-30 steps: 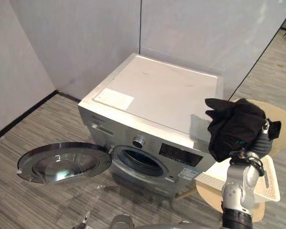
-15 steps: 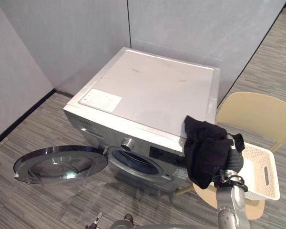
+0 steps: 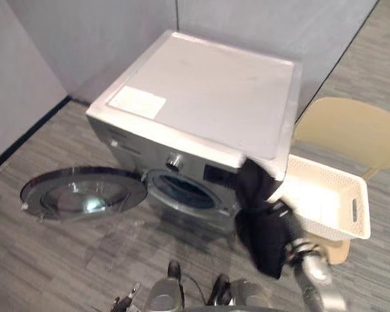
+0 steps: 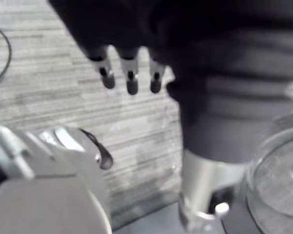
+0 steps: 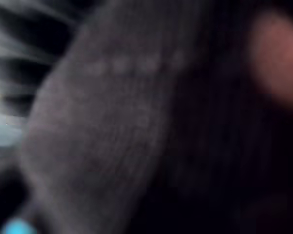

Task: Pick up the laundry basket with both hands and put the clothes into the washing machine.

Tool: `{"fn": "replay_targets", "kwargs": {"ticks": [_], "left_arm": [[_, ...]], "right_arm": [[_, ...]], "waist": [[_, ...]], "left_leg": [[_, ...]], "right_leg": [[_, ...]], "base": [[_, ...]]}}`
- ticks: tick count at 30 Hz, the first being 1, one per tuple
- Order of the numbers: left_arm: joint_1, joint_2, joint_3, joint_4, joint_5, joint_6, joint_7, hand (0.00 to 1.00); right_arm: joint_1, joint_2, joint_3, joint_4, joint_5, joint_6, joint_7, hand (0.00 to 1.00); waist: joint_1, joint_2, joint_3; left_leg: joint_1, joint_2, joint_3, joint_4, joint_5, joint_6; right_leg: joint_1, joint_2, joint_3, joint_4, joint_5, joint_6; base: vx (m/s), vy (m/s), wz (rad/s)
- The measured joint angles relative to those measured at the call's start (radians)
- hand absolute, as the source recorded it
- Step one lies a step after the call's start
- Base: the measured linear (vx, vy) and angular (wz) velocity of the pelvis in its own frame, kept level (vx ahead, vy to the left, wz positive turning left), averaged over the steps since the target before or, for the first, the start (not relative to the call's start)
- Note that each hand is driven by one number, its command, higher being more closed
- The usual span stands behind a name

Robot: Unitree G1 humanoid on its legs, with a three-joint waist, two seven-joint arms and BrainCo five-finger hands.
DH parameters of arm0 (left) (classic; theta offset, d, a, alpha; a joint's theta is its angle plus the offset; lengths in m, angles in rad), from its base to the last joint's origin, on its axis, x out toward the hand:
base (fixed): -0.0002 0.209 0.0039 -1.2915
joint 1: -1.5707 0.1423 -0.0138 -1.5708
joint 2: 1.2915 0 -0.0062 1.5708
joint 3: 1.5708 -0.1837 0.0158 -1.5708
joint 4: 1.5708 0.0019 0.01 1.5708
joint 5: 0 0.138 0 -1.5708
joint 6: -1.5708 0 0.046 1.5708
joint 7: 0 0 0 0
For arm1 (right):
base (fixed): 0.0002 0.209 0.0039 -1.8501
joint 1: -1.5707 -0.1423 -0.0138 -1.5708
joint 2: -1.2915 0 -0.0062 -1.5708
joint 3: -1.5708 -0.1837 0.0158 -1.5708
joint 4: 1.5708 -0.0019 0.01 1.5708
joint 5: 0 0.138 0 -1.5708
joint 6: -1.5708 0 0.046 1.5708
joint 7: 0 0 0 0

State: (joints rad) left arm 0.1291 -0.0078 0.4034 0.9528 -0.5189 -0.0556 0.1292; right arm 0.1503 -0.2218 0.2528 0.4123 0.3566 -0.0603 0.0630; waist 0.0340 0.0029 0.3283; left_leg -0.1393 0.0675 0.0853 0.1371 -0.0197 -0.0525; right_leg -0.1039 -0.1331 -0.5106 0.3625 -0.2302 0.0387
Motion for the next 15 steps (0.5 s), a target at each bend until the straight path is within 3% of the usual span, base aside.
{"fn": "replay_targets", "kwargs": {"ticks": [1, 2, 3, 5, 10, 13, 15], "left_arm": [[-0.026, -0.009, -0.018, -0.001, -0.008, 0.0, 0.007, 0.0], [-0.032, -0.015, -0.02, -0.003, -0.014, -0.001, 0.009, 0.0], [-0.037, -0.025, -0.02, -0.003, -0.02, -0.007, 0.019, 0.0], [-0.041, -0.026, -0.035, -0.004, -0.027, -0.014, 0.035, 0.0], [-0.058, -0.013, -0.09, -0.02, -0.08, -0.045, 0.068, 0.0], [-0.081, -0.005, -0.107, -0.042, -0.092, -0.06, 0.07, 0.0], [-0.091, 0.003, -0.133, -0.054, -0.099, -0.065, 0.069, 0.0]], "right_arm": [[-0.022, 0.025, 0.055, 0.097, -0.023, 0.041, -0.004, 1.0], [-0.038, 0.04, 0.069, 0.106, -0.038, 0.051, -0.005, 1.0], [-0.098, 0.061, 0.103, 0.134, -0.047, 0.051, -0.006, 1.0], [-0.165, 0.12, 0.106, 0.208, -0.056, 0.043, -0.035, 1.0], [-0.161, 0.146, 0.058, 0.242, -0.073, 0.026, -0.116, 1.0], [-0.161, 0.136, 0.018, 0.242, -0.074, 0.023, -0.126, 1.0], [-0.165, 0.128, 0.017, 0.241, -0.075, 0.023, -0.127, 1.0]], "waist": [[0.012, 0.021, 0.038], [0.015, 0.034, 0.057], [0.004, 0.053, 0.097], [-0.011, 0.058, 0.13], [0.005, 0.047, 0.134], [0.006, 0.015, 0.141], [0.005, 0.007, 0.143]], "left_leg": [[-0.022, -0.001, 0.001, -0.008, 0.005, -0.007], [-0.035, -0.002, 0.003, -0.013, 0.008, -0.009], [-0.05, -0.009, 0.007, -0.019, 0.009, -0.009], [-0.06, -0.012, 0.007, -0.013, 0.009, -0.01], [-0.085, -0.001, 0.021, 0.041, 0.015, -0.002], [-0.099, -0.001, 0.053, 0.057, 0.015, 0.009], [-0.108, -0.003, 0.06, 0.068, 0.01, 0.016]], "right_leg": [[-0.031, -0.012, -0.005, 0.014, 0.003, 0.003], [-0.051, -0.019, -0.004, 0.022, 0.004, 0.001], [-0.076, -0.031, -0.007, 0.035, 0.008, 0.007], [-0.089, -0.041, -0.01, 0.052, 0.006, 0.004], [-0.094, -0.041, -0.003, 0.073, 0.003, -0.011], [-0.125, -0.042, 0.03, 0.077, 0.015, -0.034], [-0.135, -0.042, 0.045, 0.079, 0.019, -0.041]], "base": [[-0.11, -0.039, 0.15], [-0.1, -0.034, 0.03], [-0.07, -0.006, 0.0], [-0.04, -0.015, 0.07], [0.07, -0.028, -0.05], [0.14, 0.013, -0.26], [0.13, 0.006, -0.22]]}}
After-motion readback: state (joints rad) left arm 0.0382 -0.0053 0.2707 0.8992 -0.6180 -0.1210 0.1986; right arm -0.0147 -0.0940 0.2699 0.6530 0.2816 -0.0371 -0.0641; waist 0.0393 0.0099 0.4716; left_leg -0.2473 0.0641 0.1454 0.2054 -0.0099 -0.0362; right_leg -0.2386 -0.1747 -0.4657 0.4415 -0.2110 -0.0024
